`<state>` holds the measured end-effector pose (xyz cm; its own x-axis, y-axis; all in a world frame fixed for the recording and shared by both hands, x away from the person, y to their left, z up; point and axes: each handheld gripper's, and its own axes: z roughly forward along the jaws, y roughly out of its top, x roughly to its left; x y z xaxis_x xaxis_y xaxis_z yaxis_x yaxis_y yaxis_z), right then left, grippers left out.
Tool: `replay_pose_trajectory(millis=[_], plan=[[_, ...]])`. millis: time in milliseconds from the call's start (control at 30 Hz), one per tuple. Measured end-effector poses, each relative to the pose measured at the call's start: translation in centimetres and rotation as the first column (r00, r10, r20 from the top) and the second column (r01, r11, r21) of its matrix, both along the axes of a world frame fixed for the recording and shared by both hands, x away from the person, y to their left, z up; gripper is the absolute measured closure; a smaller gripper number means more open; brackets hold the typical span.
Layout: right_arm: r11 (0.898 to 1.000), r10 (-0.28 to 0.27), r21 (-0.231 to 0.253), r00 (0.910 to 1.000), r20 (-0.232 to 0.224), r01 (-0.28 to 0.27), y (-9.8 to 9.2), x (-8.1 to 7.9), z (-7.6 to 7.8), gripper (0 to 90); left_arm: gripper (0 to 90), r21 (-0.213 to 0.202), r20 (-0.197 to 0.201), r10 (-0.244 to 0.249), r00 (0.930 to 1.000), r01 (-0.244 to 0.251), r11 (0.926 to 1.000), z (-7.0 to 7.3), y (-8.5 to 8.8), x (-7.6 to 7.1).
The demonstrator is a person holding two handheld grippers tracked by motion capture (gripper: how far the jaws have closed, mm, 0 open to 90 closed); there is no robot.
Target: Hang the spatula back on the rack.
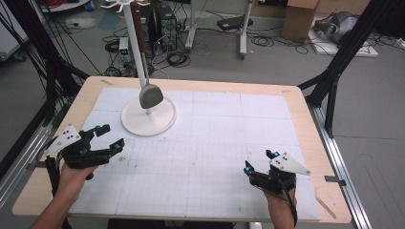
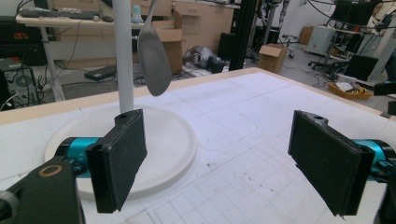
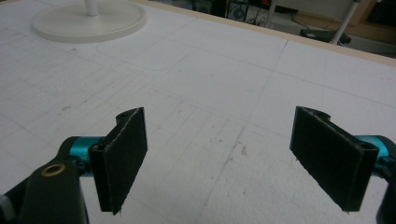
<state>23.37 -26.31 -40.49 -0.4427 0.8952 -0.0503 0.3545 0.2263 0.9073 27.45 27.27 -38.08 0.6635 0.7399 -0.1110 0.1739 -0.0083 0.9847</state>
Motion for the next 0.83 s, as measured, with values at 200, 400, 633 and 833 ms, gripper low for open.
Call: replay_pose_trajectory(millis=[200, 400, 633, 833], plan=[[1.000, -0.011, 0.004, 0.9999, 0.006, 0.011, 0.06, -0.10, 0.07, 17.7, 19.7, 0.012, -0.007, -0.004, 1.0000, 0.004, 0.9999, -0.44, -0.15, -0.19], [1.000, -0.011, 0.008, 0.9999, 0.006, 0.011, 0.04, 0.01, 0.03, 17.7, 20.0, 0.018, -0.012, -0.004, 0.9999, 0.004, 0.9998, -0.64, -0.36, -0.09], [1.000, -0.011, 0.009, 0.9999, 0.002, 0.011, -0.21, 0.09, -0.06, 17.7, 20.0, 0.024, -0.023, 0.002, 0.9997, -0.002, 0.9997, -0.81, -0.54, 0.05], [1.000, -0.016, 0.011, 0.9999, 0.002, 0.016, -0.36, 0.06, -0.11, 17.7, 19.7, 0.031, -0.028, 0.015, 0.9995, -0.014, 0.9994, -1.03, -0.45, 0.19]])
